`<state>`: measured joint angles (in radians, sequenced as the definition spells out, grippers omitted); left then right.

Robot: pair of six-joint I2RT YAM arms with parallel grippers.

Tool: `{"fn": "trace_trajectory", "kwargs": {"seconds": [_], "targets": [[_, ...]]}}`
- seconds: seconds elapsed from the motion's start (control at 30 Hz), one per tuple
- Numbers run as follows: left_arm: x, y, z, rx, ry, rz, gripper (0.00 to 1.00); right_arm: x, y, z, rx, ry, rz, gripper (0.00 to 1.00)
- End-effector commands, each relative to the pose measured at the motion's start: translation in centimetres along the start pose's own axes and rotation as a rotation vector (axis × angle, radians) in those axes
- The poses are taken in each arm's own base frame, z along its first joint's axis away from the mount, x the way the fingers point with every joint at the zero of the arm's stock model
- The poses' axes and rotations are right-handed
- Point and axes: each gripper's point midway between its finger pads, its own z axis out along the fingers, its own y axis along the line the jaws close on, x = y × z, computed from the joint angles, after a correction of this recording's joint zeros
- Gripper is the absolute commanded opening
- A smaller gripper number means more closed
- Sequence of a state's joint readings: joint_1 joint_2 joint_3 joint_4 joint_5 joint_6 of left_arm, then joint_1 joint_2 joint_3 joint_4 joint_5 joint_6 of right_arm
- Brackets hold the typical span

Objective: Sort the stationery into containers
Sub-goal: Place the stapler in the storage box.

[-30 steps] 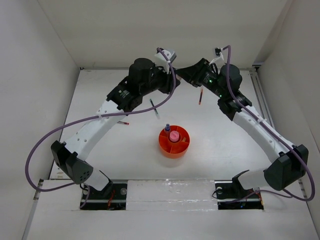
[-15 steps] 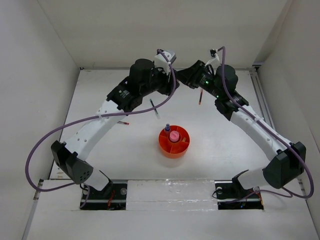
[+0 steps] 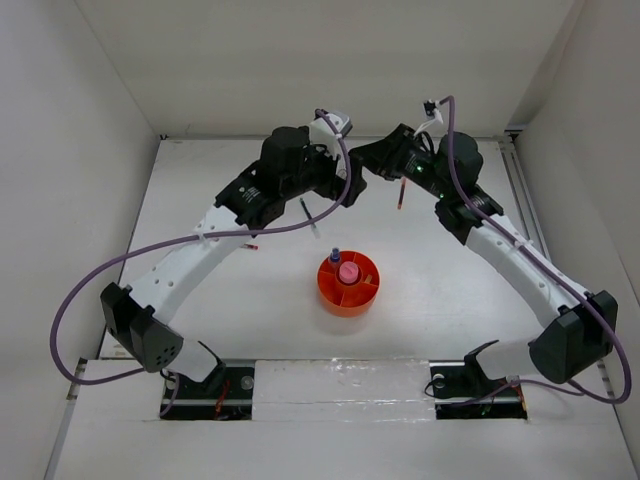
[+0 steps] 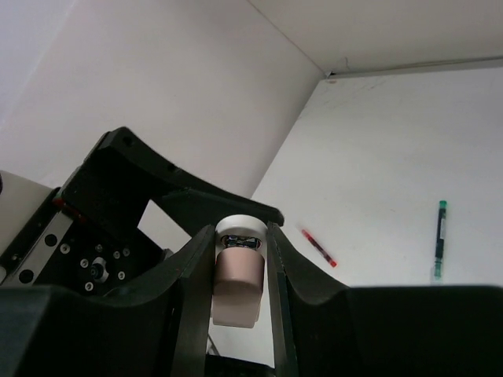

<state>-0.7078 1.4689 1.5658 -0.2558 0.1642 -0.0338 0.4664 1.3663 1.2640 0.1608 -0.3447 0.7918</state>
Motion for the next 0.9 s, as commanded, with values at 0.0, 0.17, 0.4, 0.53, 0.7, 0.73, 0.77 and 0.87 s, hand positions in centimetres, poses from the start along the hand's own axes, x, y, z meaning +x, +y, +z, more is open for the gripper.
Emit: {"fn": "trace_trajectory", "kwargs": {"seconds": [0.0, 0.17, 0.4, 0.53, 0.7, 0.73, 0.77, 0.87], "targets": [[-2.1, -0.6, -2.5, -0.001, -0.088, -0.005, 1.0, -2.1, 0.2, -0.9, -0.014, -0.064, -0.063, 0.0], [-0.4, 0.9, -3.8, -0.093, -0.06, -0.033, 1.0, -2.6, -1.2, -1.1, 0.024, -0.072, -0.129, 0.0], [-1.8, 2.0, -7.3, -0.184, -0.146, -0.077, 1.0, -3.1, -1.7, -2.1, 0.061, -0.079, -0.225, 0.0], [-2.1, 9.5, -8.8, -0.521, -0.177, -0.265, 1.0, -0.2, 0.3, -2.1, 0.02, -0.004, -0.376, 0.0], [0.9, 19.6, -11.0, -0.837, -0.07, -0.599, 1.0, 3.7, 3.0, -3.2, 0.006, 0.059, -0.533, 0.0], [1.2, 20.4, -11.0, -0.838, -0.06, -0.645, 1.0, 4.7, 2.9, -3.2, 0.019, 0.086, -0.577, 0.0], [1.4, 21.2, -11.2, -0.852, -0.06, -0.677, 1.0, 5.5, 2.5, -3.2, 0.048, 0.096, -0.601, 0.0], [2.3, 22.5, -11.4, -0.899, -0.058, -0.725, 1.0, 9.0, 3.3, -3.5, 0.045, 0.161, -0.665, 0.0]]}}
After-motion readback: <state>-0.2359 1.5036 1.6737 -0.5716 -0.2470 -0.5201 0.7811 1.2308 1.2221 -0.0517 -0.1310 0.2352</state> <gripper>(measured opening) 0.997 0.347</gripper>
